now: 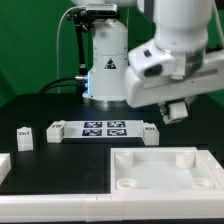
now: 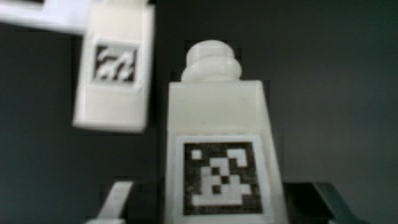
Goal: Assemble one leg
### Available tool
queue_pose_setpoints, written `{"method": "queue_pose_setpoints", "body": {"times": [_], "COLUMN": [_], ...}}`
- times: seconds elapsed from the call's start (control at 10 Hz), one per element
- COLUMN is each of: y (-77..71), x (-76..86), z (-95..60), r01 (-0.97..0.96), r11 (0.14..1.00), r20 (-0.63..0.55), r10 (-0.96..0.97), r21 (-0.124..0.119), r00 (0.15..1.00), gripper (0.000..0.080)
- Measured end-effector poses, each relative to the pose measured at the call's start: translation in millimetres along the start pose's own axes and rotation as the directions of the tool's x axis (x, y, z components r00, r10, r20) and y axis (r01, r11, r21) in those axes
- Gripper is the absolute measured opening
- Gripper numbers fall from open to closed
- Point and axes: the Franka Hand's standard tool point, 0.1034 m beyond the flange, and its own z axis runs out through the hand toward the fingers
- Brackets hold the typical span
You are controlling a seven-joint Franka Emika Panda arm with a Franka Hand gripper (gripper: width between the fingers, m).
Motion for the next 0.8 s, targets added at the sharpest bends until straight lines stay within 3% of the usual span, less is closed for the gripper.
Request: {"method": "queue_pose_setpoints", "body": {"times": [0.2,0.4,0.7,0.8], "y": [10.6,23.9,33.8,32.4], "x": [13.5,31.4,33.0,30.1], "z": [-19.8,-33.1,-32.4,-28.1], "r01": [0.006,0.041,0.024,0.03], "r11": [1.0,0.997,0.992,0.992], "r20": [-0.146,-0.341,-0.589,-0.561], "r10": [-0.009,-0.06,-0.093,-0.093], "r21": [-0.019,-0.063,-0.124,-0.119], "r00": [0.989,0.938,0.802,0.823], "gripper": [0.0291,0.0291,0.0291,0.0291]}}
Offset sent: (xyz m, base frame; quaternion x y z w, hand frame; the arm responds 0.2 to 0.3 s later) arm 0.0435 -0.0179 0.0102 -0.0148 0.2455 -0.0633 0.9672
